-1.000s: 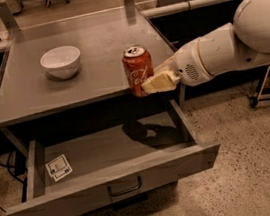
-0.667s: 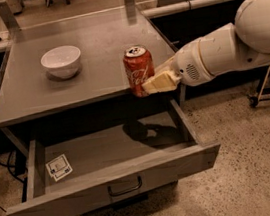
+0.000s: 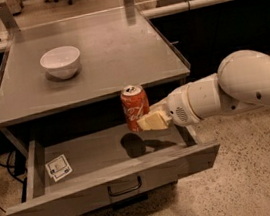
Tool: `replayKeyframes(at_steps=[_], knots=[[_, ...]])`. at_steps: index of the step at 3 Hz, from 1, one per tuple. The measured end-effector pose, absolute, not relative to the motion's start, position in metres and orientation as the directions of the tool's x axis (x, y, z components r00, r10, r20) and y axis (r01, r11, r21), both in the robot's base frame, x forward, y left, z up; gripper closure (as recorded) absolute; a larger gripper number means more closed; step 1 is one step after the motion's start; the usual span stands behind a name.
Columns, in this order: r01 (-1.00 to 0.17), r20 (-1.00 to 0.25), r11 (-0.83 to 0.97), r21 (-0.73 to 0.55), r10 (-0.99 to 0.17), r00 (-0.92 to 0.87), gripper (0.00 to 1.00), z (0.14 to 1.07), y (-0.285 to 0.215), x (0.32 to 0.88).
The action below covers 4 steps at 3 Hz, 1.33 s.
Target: Place coke can into top drawer
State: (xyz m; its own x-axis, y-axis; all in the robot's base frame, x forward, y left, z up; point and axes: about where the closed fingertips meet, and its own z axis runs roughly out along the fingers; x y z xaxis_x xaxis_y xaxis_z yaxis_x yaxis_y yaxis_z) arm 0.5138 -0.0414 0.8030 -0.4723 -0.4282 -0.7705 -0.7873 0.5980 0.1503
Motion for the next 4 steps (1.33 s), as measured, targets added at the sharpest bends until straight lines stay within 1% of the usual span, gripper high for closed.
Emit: replayKeyframes(at_steps=[2, 4], knots=[[-0.771, -0.775, 0.62, 0.148, -0.412, -0.479, 1.0, 0.797, -0.041, 0.509], [-0.727, -0.782, 0.67, 0.152, -0.368, -0.503, 1.0, 0.739, -0.022, 0.514]])
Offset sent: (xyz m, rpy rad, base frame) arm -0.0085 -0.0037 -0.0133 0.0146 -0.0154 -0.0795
